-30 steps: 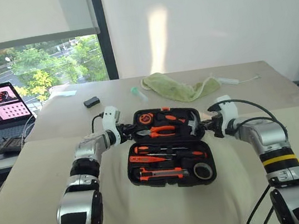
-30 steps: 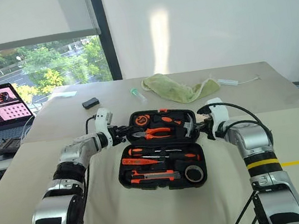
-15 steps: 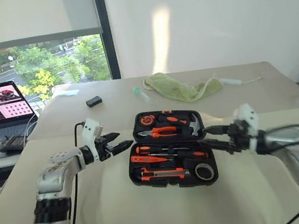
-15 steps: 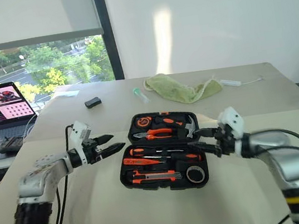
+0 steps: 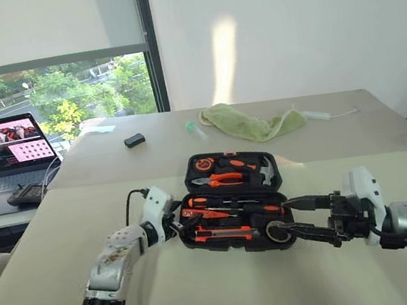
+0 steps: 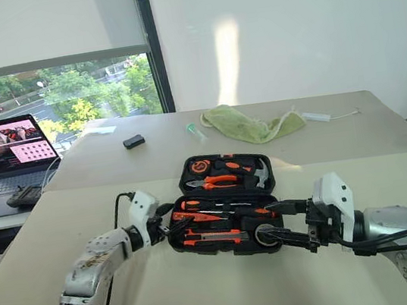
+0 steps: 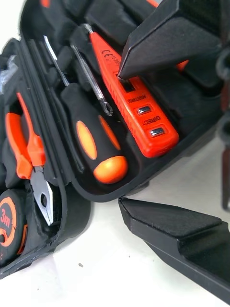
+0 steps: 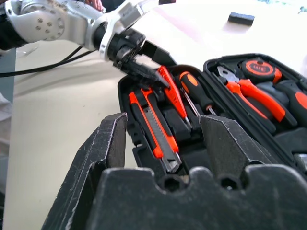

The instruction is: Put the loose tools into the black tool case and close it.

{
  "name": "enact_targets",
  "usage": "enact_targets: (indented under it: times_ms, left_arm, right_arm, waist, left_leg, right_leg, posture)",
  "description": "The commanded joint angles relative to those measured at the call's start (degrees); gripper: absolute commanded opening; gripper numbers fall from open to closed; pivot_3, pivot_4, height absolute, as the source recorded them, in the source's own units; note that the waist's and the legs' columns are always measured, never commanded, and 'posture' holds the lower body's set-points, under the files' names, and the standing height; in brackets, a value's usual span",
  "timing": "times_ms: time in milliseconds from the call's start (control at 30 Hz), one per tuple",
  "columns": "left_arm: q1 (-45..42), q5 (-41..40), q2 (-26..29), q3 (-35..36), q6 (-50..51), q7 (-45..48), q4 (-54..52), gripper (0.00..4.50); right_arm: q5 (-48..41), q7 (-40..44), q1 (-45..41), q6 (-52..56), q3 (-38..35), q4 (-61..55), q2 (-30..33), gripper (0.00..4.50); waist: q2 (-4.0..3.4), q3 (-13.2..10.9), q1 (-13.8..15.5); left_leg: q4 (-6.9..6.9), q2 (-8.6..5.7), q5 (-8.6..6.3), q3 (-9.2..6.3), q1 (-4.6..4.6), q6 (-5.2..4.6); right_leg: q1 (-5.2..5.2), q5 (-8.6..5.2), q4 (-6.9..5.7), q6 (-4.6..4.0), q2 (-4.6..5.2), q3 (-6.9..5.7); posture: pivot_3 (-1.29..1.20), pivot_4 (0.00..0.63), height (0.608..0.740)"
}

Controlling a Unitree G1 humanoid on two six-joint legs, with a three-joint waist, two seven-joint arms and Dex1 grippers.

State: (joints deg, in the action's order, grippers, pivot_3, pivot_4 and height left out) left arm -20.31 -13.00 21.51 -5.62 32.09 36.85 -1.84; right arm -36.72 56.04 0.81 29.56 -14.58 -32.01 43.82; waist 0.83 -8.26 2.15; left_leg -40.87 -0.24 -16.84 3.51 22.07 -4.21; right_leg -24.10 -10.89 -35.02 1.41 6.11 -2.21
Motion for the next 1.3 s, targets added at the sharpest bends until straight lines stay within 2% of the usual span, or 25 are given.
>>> enact_targets:
  times_ms: [33, 200, 333, 633, 833, 1067, 1300]
  left_arm:
    - [2.45, -1.60, -2.14, 0.43, 4.59, -1.96, 0.91, 4.18]
    - [1.95, -12.53, -4.93, 6.86, 7.59, 1.90, -4.90, 4.18]
    - [0.83, -15.61, -5.35, 9.47, 8.18, 1.77, -5.14, 4.18]
    - [-1.44, -11.25, -5.39, 7.78, 6.02, -4.46, -1.80, 4.18]
    - [-1.43, -1.73, -3.31, 1.05, 1.60, -7.08, 4.08, 4.18]
    - [-4.13, 3.14, -5.80, -2.67, -2.32, -9.85, 12.56, 4.18]
    - [-3.89, 6.24, -5.75, -4.89, -3.02, -9.11, 17.85, 4.18]
  right_arm:
    - [-0.76, -0.15, 0.89, -1.06, -2.62, -1.07, 1.04, 2.84]
    - [-0.15, 0.23, 2.28, -2.60, -2.13, -0.56, 0.64, 2.84]
    - [-0.06, 0.28, 2.41, -3.34, -1.58, -0.29, 0.52, 2.84]
    - [-0.23, -1.09, 0.47, -2.71, -0.47, -0.68, 0.67, 2.84]
    - [-0.60, -1.96, 0.09, -2.04, -0.39, -1.19, 0.95, 2.84]
    - [-1.24, -3.08, -0.36, -0.55, -0.18, -2.20, 1.30, 2.84]
    - [-2.02, -4.39, -0.55, 1.07, 0.64, -3.73, 1.30, 2.84]
  waist:
    - [-0.01, 0.04, 0.12]
    - [-0.03, 0.05, 0.09]
    - [-0.01, 0.03, 0.22]
    - [0.02, 0.01, 0.04]
    - [0.02, 0.02, 0.03]
    - [-0.03, 0.06, 0.64]
    - [0.01, 0.38, 0.61]
  left_leg:
    - [-0.02, 0.00, -0.01, 0.00, -0.01, -0.02]
    - [-0.02, 0.03, -0.01, -0.01, 0.10, -0.03]
    - [-0.01, 0.03, -0.02, -0.01, 0.30, -0.04]
    - [-0.07, 0.02, -0.05, -0.01, 0.25, -0.10]
    - [-0.04, 0.04, -0.04, -0.01, 0.21, -0.07]
    - [-0.08, 0.03, 0.00, -0.01, -0.03, -0.13]
    - [-0.03, 0.03, 0.02, 0.00, -0.03, -0.14]
  right_leg:
    - [0.01, 0.00, 0.00, 0.00, 0.03, 0.00]
    - [-0.11, -0.01, 0.00, 0.01, -0.02, -0.03]
    - [-0.25, -0.03, 0.04, 0.01, -0.36, -0.04]
    - [-0.16, -0.04, 0.07, 0.00, -0.44, 0.00]
    - [-0.14, -0.05, 0.07, -0.02, -0.53, 0.00]
    - [0.09, -0.19, 0.05, -0.26, -0.26, 0.00]
    - [0.08, -0.07, 0.03, -0.05, -0.24, -0.06]
  posture:
    - [0.00, 0.150, 0.740]
    - [0.00, 0.150, 0.740]
    - [0.00, 0.150, 0.740]
    - [0.00, 0.150, 0.740]
    - [0.00, 0.150, 0.740]
    - [0.00, 0.150, 0.740]
    - [0.00, 0.150, 0.740]
